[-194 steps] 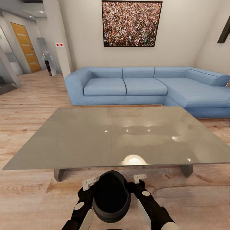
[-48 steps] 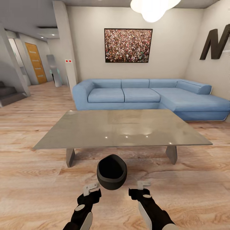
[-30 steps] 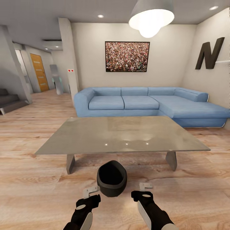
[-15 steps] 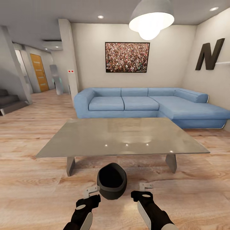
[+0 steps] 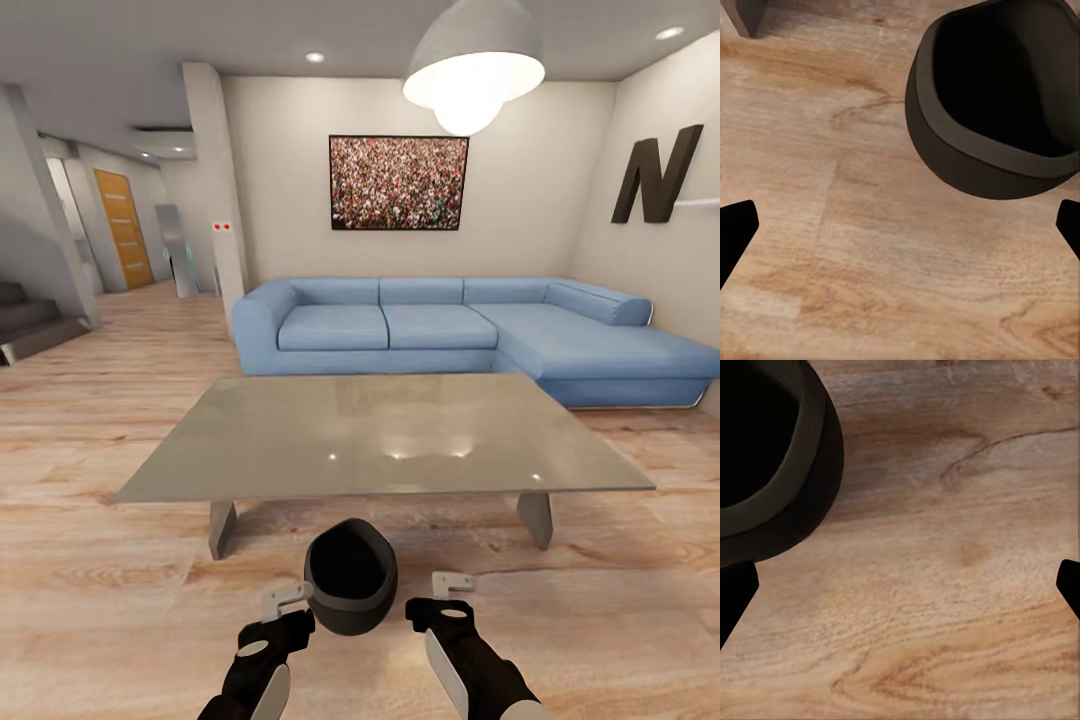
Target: Place each of the two pumpkins and all three candles from the living room inside a cabinet in the living room (use any cabinet), then make sure every cabinet is closed, and position the cauldron so it is next to a table in the living room.
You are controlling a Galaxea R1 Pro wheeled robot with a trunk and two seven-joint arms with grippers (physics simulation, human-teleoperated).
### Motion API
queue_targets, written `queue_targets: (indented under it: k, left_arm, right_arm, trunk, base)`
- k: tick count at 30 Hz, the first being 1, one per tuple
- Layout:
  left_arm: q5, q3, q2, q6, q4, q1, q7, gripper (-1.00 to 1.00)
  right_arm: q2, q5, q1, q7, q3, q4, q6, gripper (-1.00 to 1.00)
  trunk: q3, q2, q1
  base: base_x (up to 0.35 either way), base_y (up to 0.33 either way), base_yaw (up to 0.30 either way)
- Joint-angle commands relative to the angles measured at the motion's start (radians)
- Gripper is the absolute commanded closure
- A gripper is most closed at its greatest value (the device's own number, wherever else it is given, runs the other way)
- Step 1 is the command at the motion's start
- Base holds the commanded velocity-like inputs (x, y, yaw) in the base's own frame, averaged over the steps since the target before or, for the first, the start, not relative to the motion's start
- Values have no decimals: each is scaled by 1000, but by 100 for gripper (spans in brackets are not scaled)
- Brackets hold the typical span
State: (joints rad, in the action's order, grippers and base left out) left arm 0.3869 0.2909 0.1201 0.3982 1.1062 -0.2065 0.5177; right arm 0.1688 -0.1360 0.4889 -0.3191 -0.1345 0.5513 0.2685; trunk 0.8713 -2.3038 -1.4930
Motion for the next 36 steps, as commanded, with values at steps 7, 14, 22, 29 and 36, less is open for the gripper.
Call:
queue_targets:
  k: [7,14,22,29,36]
  left_arm:
    - [9,2,0,2,1,-1,9,-100]
    - [9,3,0,2,1,-1,9,-100]
    - [9,4,0,2,0,-1,9,-100]
    - [9,7,1,2,-14,-1,9,-100]
    - [10,3,10,1,-49,-1,10,-100]
  right_arm:
    - [-1,-11,0,-9,-7,1,5,-100]
    - [-1,-13,0,-9,-7,2,5,-100]
    - [0,-23,0,-9,-6,1,5,-100]
    - [0,-23,0,-9,-5,-2,5,-100]
    - [-1,-22,0,-9,-5,-2,3,-100]
  trunk:
    - [-21,49,27]
    - [-43,98,54]
    - [-68,154,85]
    - [-92,203,111]
    - [-115,252,138]
  base:
    - [0,0,0]
    - [0,0,0]
    - [0,0,0]
    - [0,0,0]
    - [0,0,0]
